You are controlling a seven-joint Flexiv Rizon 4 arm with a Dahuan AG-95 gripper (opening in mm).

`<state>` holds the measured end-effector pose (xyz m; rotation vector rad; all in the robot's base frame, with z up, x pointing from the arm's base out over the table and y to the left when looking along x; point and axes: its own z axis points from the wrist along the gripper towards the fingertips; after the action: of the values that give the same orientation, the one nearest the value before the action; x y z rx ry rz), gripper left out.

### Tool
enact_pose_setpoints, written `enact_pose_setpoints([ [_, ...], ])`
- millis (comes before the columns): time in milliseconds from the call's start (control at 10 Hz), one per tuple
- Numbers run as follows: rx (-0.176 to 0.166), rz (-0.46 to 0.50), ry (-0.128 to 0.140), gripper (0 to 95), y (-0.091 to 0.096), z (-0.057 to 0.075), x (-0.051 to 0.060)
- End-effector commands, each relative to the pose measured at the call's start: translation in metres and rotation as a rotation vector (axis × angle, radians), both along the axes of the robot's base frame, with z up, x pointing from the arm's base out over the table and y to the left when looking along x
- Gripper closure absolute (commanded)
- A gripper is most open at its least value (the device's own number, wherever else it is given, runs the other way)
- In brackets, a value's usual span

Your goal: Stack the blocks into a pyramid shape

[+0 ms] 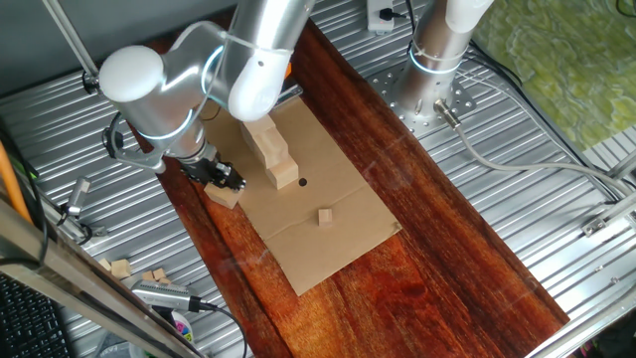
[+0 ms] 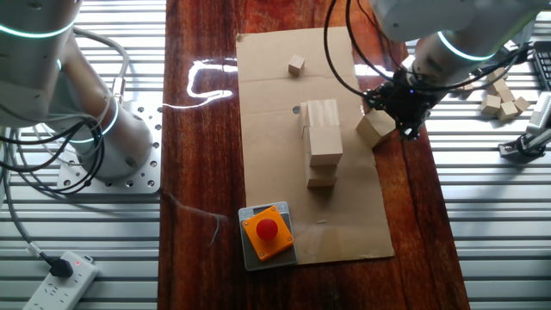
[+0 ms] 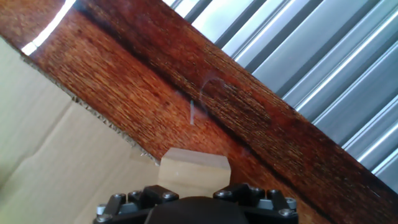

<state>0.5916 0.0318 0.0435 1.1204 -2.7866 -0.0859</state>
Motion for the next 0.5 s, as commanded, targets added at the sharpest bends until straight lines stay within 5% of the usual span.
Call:
enact_pose_setpoints([
  [100, -0.015, -0.023, 0.007, 95.0, -0.0024, -0.0012, -0.0022],
  [500, -0.047, -0.030, 0.011, 95.0, -0.0058, -0.0009, -0.0049],
])
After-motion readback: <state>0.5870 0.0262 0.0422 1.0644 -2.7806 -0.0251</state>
